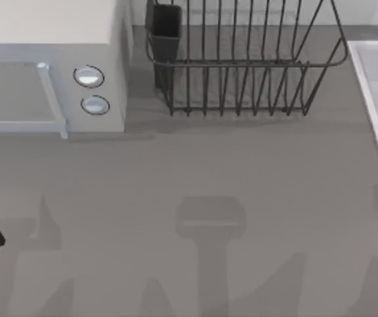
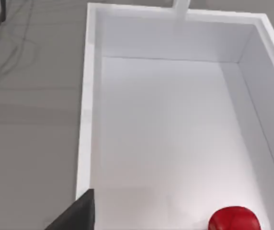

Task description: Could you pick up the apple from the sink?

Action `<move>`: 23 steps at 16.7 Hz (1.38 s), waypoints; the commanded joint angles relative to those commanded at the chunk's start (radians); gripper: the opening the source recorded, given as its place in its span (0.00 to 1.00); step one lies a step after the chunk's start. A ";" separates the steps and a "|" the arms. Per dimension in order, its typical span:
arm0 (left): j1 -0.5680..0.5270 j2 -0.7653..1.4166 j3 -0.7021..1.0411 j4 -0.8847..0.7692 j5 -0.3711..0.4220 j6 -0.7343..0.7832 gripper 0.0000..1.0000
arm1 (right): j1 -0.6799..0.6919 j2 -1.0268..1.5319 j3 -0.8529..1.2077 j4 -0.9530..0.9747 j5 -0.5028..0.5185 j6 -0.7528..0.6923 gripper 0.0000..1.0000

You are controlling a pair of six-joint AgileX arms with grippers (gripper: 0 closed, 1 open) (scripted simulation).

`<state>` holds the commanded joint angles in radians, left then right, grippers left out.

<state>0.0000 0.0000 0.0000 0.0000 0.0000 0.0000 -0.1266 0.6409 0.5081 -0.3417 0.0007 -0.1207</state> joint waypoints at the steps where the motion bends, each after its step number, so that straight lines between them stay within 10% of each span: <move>1: 0.000 0.000 0.000 0.000 0.000 0.000 1.00 | -0.019 0.100 0.075 -0.050 0.000 -0.018 1.00; 13: 0.000 0.000 0.000 0.000 0.000 0.000 1.00 | -0.223 1.239 0.895 -0.601 0.001 -0.212 1.00; 23: 0.000 0.000 0.000 0.000 0.000 0.000 1.00 | -0.253 1.435 1.036 -0.695 0.002 -0.245 1.00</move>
<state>0.0000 0.0000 0.0000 0.0000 0.0000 0.0000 -0.3795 2.0761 1.5437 -1.0368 0.0022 -0.3661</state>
